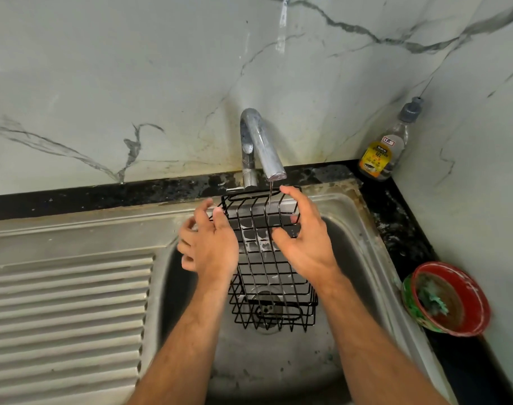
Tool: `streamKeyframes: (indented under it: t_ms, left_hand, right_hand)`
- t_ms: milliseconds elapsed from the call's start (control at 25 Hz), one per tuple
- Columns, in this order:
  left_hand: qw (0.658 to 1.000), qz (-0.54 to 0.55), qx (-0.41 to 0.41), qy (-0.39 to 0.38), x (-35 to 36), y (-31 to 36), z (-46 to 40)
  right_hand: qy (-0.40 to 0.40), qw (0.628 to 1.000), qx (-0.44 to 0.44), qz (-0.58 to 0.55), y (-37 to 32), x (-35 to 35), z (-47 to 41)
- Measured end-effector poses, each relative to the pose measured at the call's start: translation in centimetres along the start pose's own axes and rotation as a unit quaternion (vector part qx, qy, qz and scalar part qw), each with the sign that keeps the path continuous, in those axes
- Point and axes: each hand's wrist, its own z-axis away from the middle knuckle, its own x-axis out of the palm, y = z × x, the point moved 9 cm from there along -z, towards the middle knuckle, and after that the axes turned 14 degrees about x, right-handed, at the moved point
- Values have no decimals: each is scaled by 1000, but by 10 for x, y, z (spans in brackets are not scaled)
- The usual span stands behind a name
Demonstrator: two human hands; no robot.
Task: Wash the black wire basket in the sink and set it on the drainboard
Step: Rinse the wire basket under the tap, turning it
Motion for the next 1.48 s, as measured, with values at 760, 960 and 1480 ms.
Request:
streamKeyframes:
  t_ms: [760,960,1480]
  left_hand:
    - [963,-8,113,-246,10,43,-13]
    - [984,89,67,-139,-2,30,-11]
    - [965,232,-80,-90,11,6,11]
  right_hand:
    - [-128,967,-114,187,-61,36,-16]
    - [-91,948,-200,232,-71,42,1]
    - [153,926,-224,263,-26,31,39]
